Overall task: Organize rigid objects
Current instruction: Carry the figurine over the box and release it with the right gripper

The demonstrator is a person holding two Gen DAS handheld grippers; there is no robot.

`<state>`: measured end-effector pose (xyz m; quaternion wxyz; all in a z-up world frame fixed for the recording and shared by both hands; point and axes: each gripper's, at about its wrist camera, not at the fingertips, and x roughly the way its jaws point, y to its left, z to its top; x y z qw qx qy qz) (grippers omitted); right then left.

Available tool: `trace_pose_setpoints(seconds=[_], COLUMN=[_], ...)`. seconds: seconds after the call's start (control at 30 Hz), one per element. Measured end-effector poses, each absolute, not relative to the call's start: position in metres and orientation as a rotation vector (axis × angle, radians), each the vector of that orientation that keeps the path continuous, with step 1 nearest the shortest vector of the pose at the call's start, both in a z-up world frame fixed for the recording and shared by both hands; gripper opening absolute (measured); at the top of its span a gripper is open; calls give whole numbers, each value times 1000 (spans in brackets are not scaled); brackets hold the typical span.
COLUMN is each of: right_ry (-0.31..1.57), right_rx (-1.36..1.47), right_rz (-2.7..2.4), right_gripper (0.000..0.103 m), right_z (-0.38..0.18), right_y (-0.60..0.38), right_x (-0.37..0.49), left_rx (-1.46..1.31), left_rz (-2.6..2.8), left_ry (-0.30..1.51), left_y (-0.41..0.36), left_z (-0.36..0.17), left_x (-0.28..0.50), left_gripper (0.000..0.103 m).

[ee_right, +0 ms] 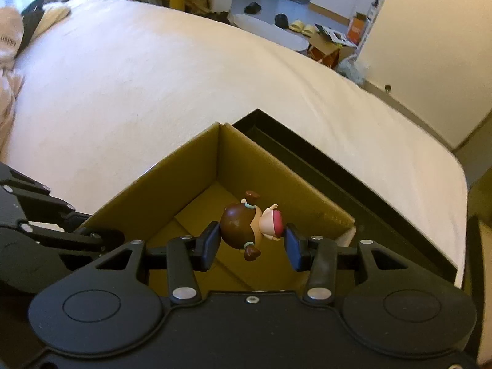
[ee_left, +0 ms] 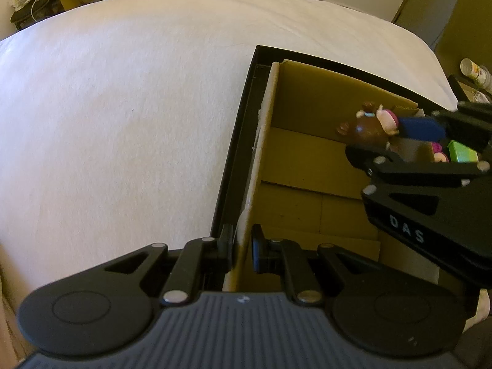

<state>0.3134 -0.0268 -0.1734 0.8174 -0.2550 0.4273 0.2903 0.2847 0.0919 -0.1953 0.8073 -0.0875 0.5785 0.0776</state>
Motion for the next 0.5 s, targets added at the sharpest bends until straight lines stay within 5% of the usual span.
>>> trace_pose_setpoints(seconds=[0.2, 0.5], right_ry=[835, 855], right_rx=[-569, -506], right_rz=[616, 600], right_gripper=[56, 56], right_z=[-164, -150], right_y=[-26, -45], right_x=[310, 302], left_rx=[-191, -178], left_rz=[163, 165], left_ry=[1241, 1239], left_y=[95, 92], left_z=[-197, -199], left_x=[285, 287], left_gripper=[11, 11])
